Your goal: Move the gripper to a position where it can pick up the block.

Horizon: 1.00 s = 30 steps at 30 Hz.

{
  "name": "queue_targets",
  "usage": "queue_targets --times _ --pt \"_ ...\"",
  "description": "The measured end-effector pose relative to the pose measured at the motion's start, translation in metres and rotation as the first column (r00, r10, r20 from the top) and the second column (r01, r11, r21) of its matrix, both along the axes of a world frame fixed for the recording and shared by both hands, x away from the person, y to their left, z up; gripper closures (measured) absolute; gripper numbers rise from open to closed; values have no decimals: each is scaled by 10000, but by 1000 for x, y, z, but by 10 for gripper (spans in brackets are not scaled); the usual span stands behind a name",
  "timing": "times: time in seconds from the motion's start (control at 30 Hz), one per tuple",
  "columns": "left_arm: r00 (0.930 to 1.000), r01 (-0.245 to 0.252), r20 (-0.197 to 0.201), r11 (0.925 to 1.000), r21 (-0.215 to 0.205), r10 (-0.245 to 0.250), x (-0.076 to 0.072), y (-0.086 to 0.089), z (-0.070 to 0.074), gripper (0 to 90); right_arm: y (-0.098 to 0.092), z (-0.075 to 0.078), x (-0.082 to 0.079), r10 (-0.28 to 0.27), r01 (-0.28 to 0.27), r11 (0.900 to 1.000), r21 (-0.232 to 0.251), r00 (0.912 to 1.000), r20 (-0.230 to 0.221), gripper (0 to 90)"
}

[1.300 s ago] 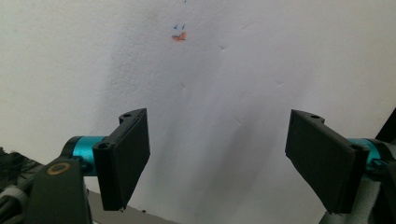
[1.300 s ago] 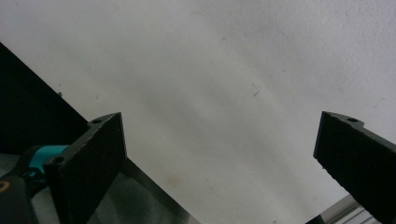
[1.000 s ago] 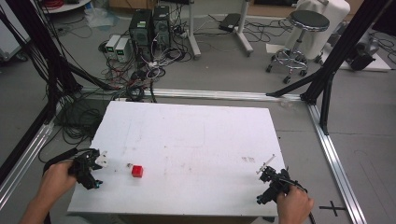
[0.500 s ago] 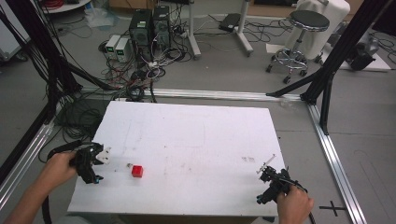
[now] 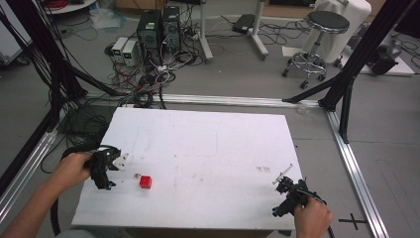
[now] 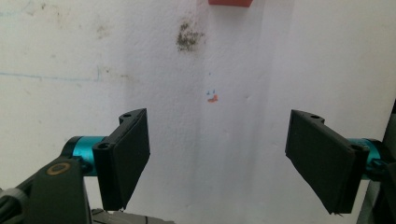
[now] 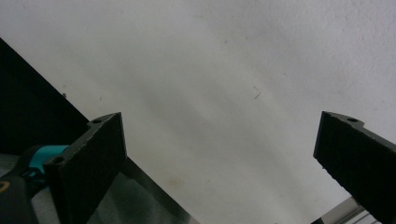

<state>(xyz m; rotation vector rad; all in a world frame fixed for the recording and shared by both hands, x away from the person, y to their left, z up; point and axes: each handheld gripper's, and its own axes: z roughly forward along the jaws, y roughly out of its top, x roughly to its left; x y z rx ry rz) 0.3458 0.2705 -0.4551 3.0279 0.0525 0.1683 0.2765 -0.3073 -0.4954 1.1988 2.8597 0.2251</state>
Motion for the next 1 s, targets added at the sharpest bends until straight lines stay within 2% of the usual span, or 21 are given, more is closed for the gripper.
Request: queue_targets --times 0.1,0.2,0.33,1.0 --pt "9998 209 -50 9997 149 -208 3 -6 1 222 0 1 0 -31 31 10000 25 10000 46 16" --pt "9996 267 -45 9996 108 -266 4 -11 2 222 0 1 0 -23 23 10000 39 10000 71 16" --pt "9982 600 -5 9981 171 -600 7 -20 3 222 0 2 0 -8 7 10000 64 10000 77 16" --pt "9935 1112 -266 9936 218 -1106 19 -61 -2 222 0 3 0 29 -31 9999 137 9999 118 16"
